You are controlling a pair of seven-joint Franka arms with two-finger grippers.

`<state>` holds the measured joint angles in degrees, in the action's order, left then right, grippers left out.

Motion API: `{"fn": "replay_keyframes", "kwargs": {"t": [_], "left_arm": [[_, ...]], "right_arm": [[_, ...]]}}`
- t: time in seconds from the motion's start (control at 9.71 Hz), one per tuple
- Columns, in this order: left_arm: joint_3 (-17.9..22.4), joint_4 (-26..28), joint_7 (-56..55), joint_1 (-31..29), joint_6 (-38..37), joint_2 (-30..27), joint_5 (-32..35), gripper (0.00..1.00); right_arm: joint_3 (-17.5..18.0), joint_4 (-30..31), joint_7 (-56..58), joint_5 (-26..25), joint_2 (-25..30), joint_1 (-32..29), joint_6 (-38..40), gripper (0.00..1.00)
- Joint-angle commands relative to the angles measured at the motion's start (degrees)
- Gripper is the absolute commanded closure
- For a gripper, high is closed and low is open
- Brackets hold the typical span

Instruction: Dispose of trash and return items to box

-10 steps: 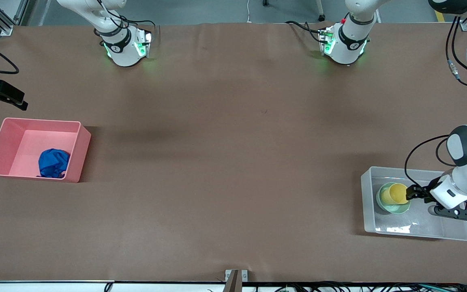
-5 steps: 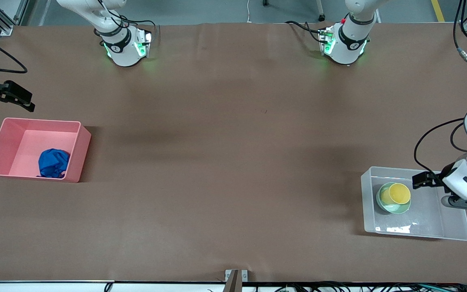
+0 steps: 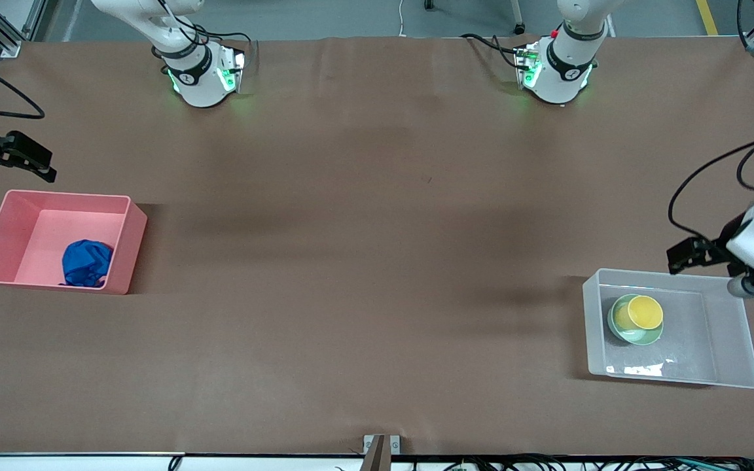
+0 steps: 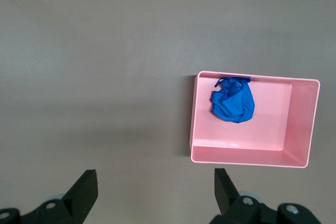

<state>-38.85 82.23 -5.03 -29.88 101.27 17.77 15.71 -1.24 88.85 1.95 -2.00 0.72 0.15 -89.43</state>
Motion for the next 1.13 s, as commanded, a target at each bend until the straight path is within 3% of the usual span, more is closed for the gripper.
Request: {"fn": "replay_keyframes", "kwargs": {"t": [0.0,0.21,0.41,0.62,1.03], "left_arm": [[-0.3,0.4,-0.2,-0.4,-4.7,-3.5,-3.8,0.00],[2.1,1.1,0.5,1.2,-8.0,-7.9,-7.3,0.00],[17.4,5.4,0.8,14.7,-10.2,-14.6,-13.0,0.00],[29.6,10.2,0.9,26.2,-10.3,-18.7,-14.3,0.00],[31.1,13.0,-0.1,27.9,-12.3,-22.1,-16.0,0.00]], "right_arm": [[0.1,1.1,1.2,0.7,0.8,-0.5,-0.8,0.02],[0.1,1.1,1.2,0.7,0.8,-0.5,-0.8,0.02],[0.0,1.1,1.2,0.7,0.7,-0.5,-0.7,0.02],[0.0,1.1,1.2,0.7,0.7,-0.5,-0.7,0.02],[0.0,1.0,1.2,0.7,0.7,-0.5,-0.7,0.01]]}}
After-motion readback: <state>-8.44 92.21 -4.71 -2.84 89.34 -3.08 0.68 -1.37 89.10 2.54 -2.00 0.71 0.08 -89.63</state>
